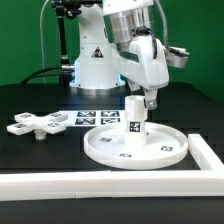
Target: Assemble round table
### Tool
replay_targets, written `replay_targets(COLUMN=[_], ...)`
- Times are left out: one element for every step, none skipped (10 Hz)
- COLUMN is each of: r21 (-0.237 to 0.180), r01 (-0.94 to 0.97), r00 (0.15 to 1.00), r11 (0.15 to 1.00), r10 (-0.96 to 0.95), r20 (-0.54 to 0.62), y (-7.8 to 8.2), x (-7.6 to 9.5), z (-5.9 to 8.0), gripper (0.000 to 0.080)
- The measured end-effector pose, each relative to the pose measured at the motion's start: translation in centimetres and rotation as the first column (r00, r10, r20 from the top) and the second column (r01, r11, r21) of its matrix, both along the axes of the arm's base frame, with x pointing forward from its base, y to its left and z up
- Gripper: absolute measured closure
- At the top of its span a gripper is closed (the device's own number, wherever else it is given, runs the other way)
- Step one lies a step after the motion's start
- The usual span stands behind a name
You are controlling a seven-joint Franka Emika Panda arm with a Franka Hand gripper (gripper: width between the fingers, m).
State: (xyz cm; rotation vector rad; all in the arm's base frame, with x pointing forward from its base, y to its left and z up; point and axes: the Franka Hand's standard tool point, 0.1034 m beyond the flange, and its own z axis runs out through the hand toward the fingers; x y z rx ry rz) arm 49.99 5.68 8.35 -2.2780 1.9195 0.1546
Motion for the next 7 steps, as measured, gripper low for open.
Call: replay_targets(r21=[-0.001, -0.007, -0.004, -0.010, -0.016, -0.015, -0.015], r01=[-0.133, -0.241, -0.325, -0.321, -0.346, -0.335, -0.342], r00=[0.991, 0.969, 0.942, 0.943, 0.933, 0.938, 0.935], r11=[0.991, 0.971, 0.946, 0.947, 0.938, 0.942, 0.940], r10=[0.133, 0.241, 0.324, 0.320, 0.346, 0.335, 0.342], r20=[0.023, 0.054, 0.085, 0.088, 0.095, 0.093, 0.093], y=[-0.5, -1.9, -4.1, -5.8, -6.9, -6.9, -6.7], x=[-0.2, -0.7, -1.4, -1.6, -1.7, -1.7, -1.7], z=[0.4, 1.1, 1.5, 1.6, 1.5, 1.5, 1.5], gripper=[0.0151, 0.0151, 0.0151, 0.0151, 0.0151, 0.0151, 0.0151])
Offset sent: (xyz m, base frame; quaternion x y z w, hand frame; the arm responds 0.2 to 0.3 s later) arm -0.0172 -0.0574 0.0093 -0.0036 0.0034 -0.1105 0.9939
